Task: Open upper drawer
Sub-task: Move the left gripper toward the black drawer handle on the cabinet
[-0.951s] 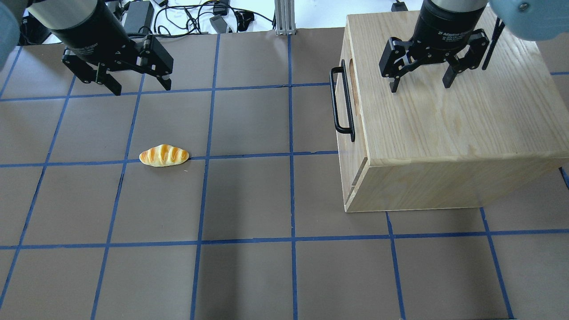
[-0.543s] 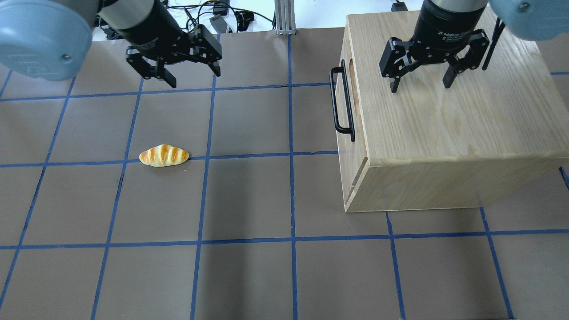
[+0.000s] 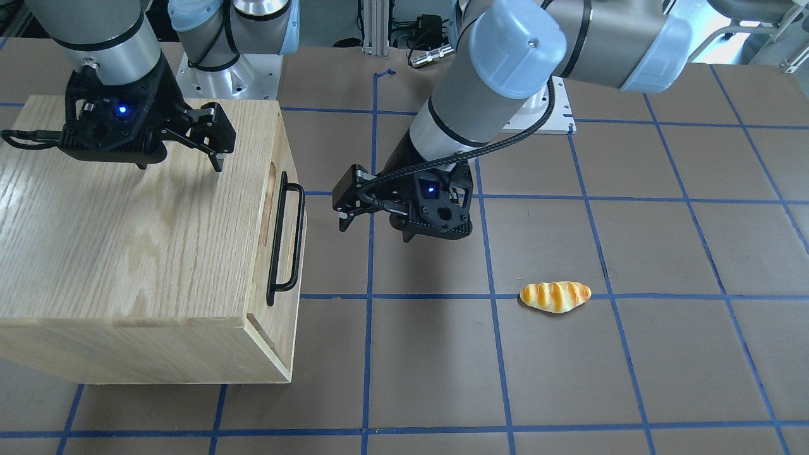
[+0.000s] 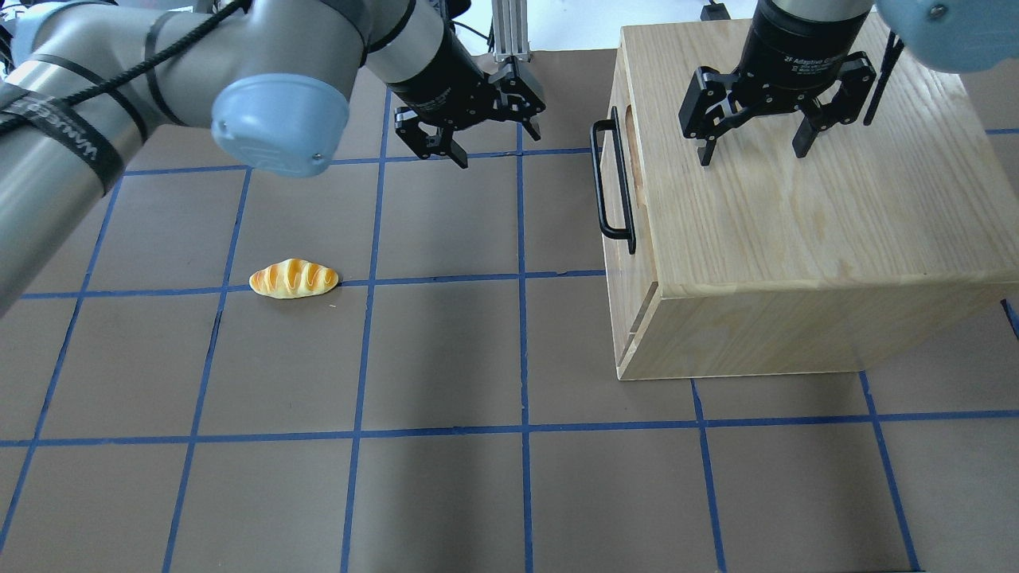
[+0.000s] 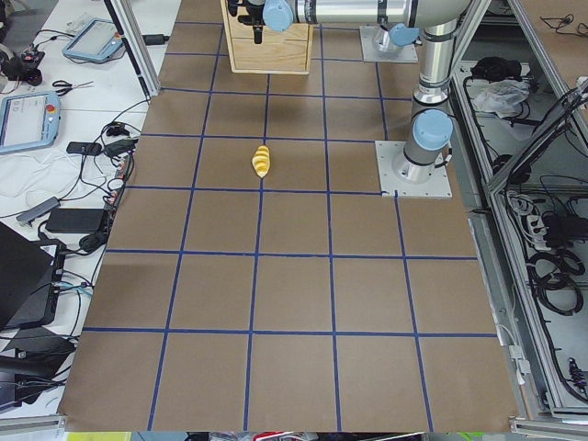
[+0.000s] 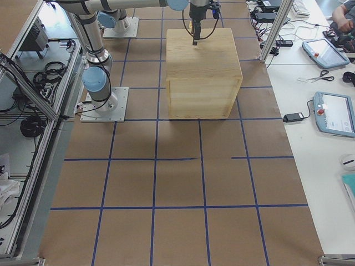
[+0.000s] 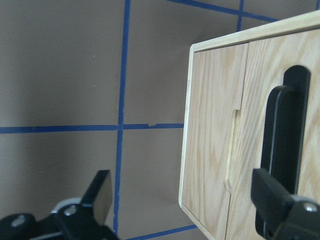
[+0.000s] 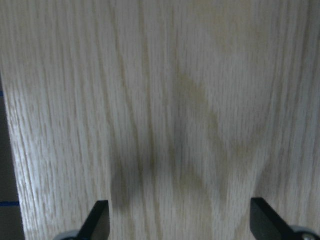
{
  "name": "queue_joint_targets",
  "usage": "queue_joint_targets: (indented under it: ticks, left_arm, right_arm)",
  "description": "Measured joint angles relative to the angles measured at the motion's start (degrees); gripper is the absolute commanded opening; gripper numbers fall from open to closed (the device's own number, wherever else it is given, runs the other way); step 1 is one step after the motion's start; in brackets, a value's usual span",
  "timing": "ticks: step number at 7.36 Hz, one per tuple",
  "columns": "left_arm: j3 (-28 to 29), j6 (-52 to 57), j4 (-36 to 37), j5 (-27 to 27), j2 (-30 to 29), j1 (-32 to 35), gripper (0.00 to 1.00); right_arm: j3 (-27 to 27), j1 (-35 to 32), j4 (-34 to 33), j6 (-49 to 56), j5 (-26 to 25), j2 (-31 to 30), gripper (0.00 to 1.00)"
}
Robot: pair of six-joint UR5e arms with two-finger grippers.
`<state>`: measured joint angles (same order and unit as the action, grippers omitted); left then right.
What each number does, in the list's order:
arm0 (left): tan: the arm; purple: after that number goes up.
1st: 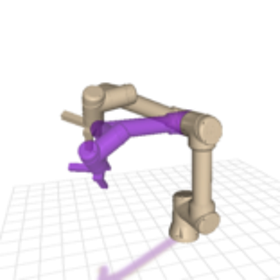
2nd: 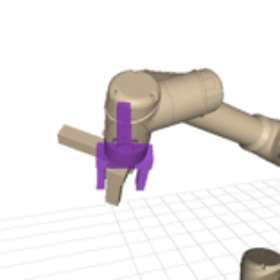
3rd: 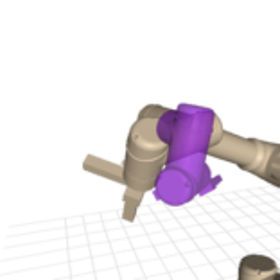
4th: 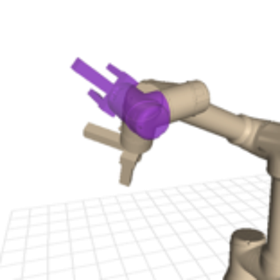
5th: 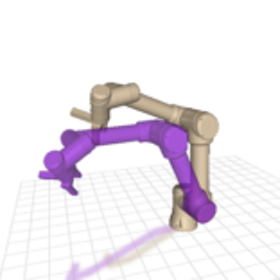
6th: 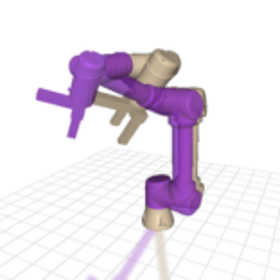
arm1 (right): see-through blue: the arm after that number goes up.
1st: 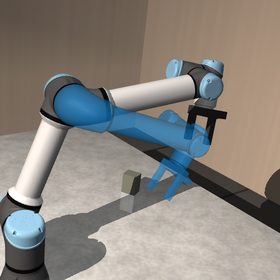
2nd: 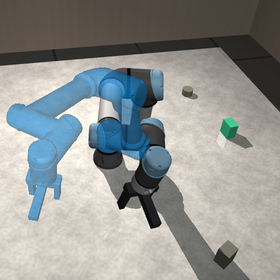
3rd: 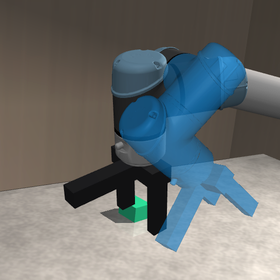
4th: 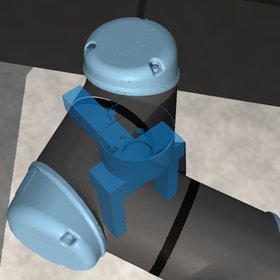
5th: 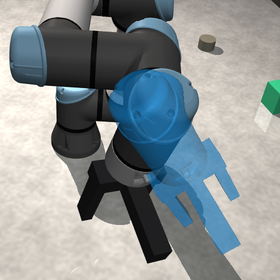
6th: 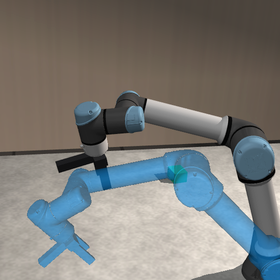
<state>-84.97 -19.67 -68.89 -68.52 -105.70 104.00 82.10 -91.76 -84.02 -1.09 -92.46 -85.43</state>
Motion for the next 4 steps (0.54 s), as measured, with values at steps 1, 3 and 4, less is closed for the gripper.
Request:
queue_joint_targets:
  ticks: [1, 3, 4]
  left_arm:
    - [-0.01, -0.85, 0.68, 0.18, -1.01, 1.31, 1.00]
    - [-0.07, -2.75, 2.87, 1.43, -2.39, 2.38, 1.00]
    - [-0.09, -3.53, 3.59, 1.95, -2.88, 2.76, 1.00]
  right_arm:
    - [-0.01, 0.01, 0.00, -0.01, 0.00, 0.00, 1.00]
    - [0.00, 0.03, 0.00, 0.03, 0.00, 0.00, 1.00]
    - [0.03, 0.04, 0.00, 0.02, 0.00, 0.00, 1.00]
